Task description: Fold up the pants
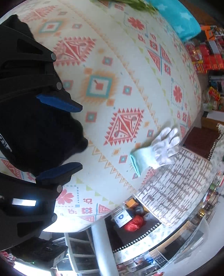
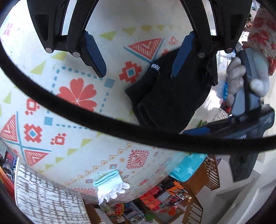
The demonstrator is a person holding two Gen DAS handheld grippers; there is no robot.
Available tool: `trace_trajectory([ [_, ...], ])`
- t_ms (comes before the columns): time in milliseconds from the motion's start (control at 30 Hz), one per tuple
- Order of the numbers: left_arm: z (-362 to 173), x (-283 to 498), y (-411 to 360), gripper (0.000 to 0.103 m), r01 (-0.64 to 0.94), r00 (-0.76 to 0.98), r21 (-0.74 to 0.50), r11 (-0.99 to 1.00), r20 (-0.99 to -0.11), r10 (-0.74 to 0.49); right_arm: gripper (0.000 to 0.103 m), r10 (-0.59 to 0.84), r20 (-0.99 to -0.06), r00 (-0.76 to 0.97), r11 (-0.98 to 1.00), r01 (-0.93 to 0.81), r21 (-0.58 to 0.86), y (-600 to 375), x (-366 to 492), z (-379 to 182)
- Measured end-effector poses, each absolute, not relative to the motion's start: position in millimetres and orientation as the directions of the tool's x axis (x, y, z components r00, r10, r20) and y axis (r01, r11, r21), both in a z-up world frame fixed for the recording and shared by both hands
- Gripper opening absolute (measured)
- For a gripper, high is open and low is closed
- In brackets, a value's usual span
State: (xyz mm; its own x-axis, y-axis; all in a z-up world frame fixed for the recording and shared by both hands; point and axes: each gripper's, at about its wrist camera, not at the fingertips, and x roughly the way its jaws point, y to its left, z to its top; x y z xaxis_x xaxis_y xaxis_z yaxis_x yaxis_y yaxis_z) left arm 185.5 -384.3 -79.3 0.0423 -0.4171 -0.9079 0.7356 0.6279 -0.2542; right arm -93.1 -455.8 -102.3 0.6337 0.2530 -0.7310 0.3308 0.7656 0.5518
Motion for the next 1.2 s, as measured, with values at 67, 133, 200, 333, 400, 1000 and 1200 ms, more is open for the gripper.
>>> trace_trajectory([
  [67, -87.5, 186.8, -395.0, 0.059, 0.747, 0.031, -0.242, 0.619, -0.918, -0.396, 0.083, 0.254, -0.728, 0.637, 0.777, 0.315, 0.546, -453.0, -85.6, -102.7],
  [133, -95.3, 188.5, -401.5, 0.059, 0.751, 0.021, -0.236, 0.616, -0.925, -0.379, 0.083, 0.256, -0.726, 0.639, 0.789, 0.295, 0.538, -449.3, -76.7, -103.0],
  [200, -103.9, 191.2, -405.8, 0.059, 0.751, 0.006, -0.235, 0.617, -0.932, -0.362, 0.085, 0.263, -0.716, 0.646, 0.795, 0.275, 0.541, -447.9, -67.2, -104.0],
  [333, -116.4, 193.4, -412.6, 0.060, 0.750, -0.011, -0.230, 0.620, -0.942, -0.336, 0.090, 0.285, -0.690, 0.665, 0.808, 0.221, 0.546, -439.4, -49.7, -105.6],
  [400, -121.0, 192.0, -415.3, 0.060, 0.758, -0.011, -0.216, 0.616, -0.948, -0.319, 0.096, 0.297, -0.682, 0.668, 0.808, 0.205, 0.553, -436.2, -45.0, -105.8],
  [1000, -91.7, 178.7, -401.5, 0.021, 0.804, 0.022, -0.187, 0.564, -0.939, -0.343, 0.095, 0.369, -0.663, 0.652, 0.824, 0.100, 0.557, -426.0, -41.9, -110.2],
  [1200, -78.5, 176.5, -388.3, 0.021, 0.801, 0.007, -0.218, 0.557, -0.928, -0.373, 0.098, 0.379, -0.657, 0.652, 0.814, 0.103, 0.572, -441.5, -34.0, -109.5],
])
